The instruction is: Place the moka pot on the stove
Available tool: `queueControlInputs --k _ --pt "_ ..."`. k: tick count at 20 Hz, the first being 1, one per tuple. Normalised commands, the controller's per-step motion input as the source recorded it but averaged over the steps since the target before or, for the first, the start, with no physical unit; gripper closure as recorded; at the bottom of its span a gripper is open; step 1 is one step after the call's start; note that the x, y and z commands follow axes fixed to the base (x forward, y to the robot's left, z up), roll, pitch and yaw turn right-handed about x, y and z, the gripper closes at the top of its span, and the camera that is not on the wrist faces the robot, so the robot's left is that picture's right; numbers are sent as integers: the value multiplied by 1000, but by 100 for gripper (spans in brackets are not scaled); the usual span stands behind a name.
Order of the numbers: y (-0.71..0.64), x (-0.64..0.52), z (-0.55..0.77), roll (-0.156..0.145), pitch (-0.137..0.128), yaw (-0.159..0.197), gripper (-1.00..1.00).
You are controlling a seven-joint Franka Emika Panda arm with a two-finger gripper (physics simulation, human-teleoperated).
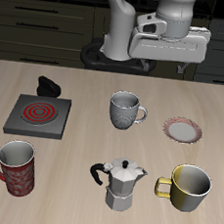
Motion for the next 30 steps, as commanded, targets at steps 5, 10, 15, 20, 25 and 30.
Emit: queueControlInputs --k 5,10,15,20,25,30 --pt "-105 410 47 -49 -11 1 -100" --pt "-180 460 16 11 -1 -12 -100" --pt "-126 264 3 4 1 -23 -100" --pt "-233 253 -19 12 21 -37 -100" --pt "-232 245 -75 39 32 1 -100" --pt "-162 178 -29 34 5 19 -100"
